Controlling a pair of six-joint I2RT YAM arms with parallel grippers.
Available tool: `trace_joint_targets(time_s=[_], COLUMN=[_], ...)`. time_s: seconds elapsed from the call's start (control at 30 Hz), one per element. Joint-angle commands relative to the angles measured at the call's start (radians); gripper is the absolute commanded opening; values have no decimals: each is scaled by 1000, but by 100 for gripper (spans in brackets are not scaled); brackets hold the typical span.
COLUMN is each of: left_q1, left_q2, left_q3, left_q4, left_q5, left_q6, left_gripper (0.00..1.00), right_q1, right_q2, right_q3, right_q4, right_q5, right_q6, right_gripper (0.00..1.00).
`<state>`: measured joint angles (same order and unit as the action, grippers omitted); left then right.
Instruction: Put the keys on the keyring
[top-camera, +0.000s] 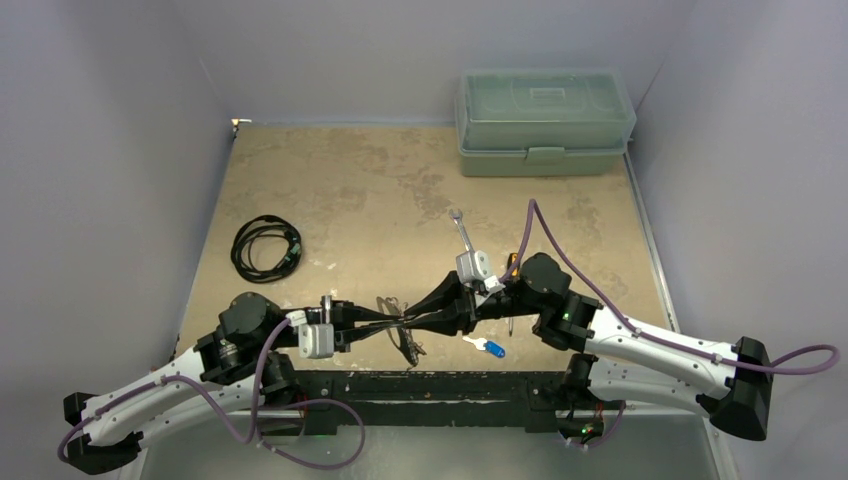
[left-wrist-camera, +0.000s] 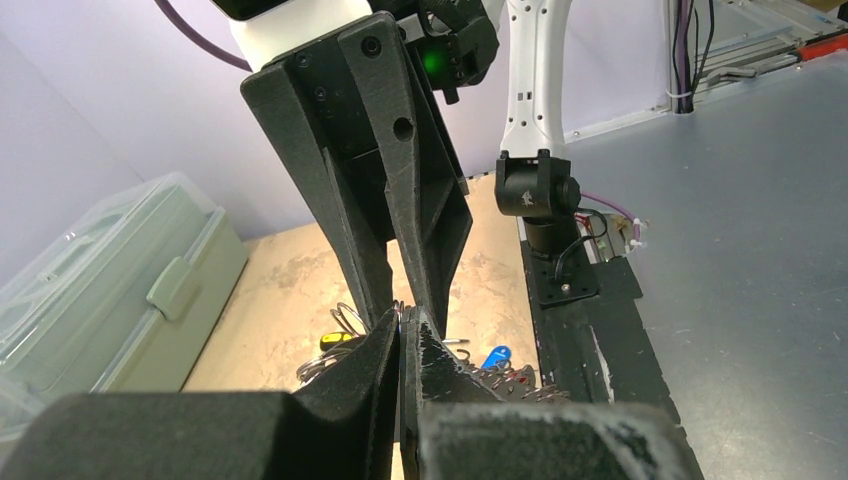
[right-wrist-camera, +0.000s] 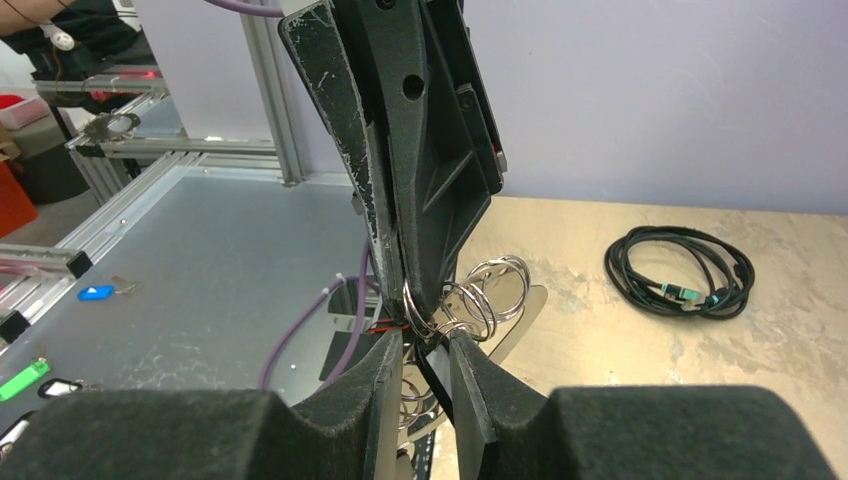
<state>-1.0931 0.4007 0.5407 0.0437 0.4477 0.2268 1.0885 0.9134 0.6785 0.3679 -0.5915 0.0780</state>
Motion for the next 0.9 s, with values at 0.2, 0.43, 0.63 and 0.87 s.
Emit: trace_joint_targets(time_s=[0.2,0.43,0.63,0.87], left_q1=[7,10,11,12], left_q2=[-5,-7,-5,-4], left_q3=[-7,-8,-11,-12], left_q4=[65,69,71,79], left_q5=[-11,-15,-10,6], left_q6=[-14,-18,-24,-30], left_gripper=[0,0,0,0], right_q1=[7,7,7,8], right_q2=[-13,-8,9,13], right_q3=[23,29,31,31], right_q4=[59,75,83,83], right_q5=[-33,-45,-48,-52], right_q6=[6,11,11,-6], right_gripper=[27,26,18,0])
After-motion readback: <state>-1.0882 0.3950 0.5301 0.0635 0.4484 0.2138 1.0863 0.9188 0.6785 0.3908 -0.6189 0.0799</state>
